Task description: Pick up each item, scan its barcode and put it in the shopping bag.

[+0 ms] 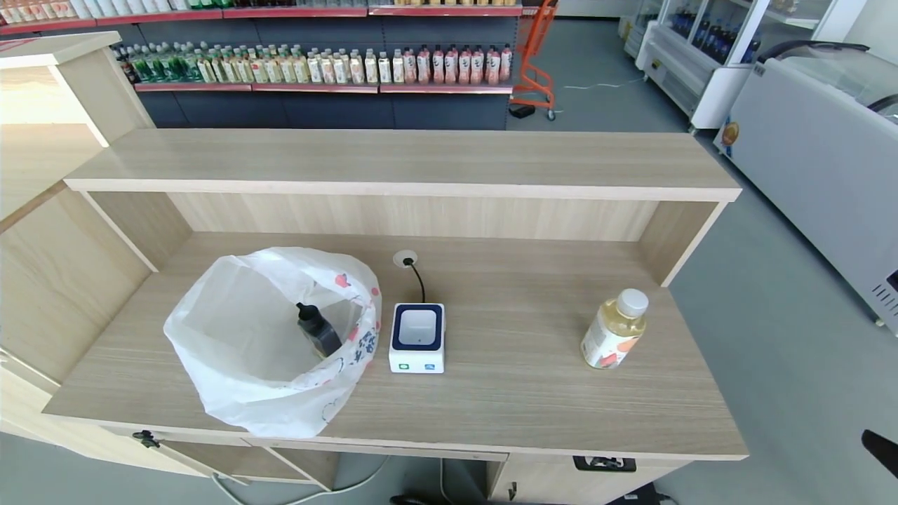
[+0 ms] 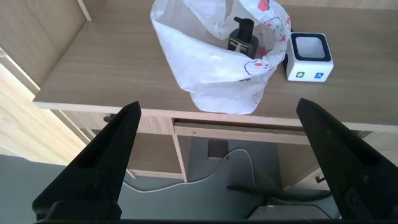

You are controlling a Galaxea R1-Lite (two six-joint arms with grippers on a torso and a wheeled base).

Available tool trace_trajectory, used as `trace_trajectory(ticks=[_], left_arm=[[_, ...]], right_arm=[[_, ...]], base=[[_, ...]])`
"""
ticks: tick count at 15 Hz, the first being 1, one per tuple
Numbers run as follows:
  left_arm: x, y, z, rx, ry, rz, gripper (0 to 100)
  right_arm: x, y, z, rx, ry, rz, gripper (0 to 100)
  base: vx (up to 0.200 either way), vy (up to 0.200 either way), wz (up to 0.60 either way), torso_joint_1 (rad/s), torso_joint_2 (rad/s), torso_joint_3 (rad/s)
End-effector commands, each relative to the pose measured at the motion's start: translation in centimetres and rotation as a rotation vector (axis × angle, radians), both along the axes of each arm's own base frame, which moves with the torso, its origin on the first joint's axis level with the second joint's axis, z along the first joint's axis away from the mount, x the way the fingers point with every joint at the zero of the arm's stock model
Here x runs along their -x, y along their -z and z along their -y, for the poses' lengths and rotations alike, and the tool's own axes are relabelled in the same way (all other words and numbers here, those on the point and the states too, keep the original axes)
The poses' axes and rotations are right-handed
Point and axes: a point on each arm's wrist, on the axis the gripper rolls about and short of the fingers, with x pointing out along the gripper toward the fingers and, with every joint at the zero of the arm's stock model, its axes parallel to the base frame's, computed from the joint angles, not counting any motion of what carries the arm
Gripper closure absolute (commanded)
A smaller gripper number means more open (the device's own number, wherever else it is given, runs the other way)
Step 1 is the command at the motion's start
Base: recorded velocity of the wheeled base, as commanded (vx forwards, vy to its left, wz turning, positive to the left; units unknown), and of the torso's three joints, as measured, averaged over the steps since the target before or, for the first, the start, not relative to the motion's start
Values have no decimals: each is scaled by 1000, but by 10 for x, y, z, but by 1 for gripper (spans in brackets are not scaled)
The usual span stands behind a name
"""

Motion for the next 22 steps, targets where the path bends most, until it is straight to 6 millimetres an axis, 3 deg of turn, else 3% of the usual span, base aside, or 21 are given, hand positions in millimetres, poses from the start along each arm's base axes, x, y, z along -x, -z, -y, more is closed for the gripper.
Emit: trace_trajectory(ticks=[1, 4, 8, 13, 22], left_arm=[[0, 0, 0, 0, 0, 0, 0], [0, 0, 0, 0, 0, 0, 0], [0, 0, 0, 0, 0, 0, 0], [0, 0, 0, 0, 0, 0, 0], [0, 0, 0, 1, 0, 0, 0]], right_arm=[[-129, 32, 3, -4, 9, -343, 0], [-161, 64, -1, -3, -19, -448, 0], [-195, 90, -23, 48, -126, -389, 0], [-215, 99, -56, 54, -253, -290, 0], [-242, 113, -62, 80, -265, -138, 0]], base=[[0, 0, 0, 0, 0, 0], [0, 0, 0, 0, 0, 0], [0, 0, 0, 0, 0, 0], [0, 0, 0, 0, 0, 0], [0, 0, 0, 0, 0, 0]])
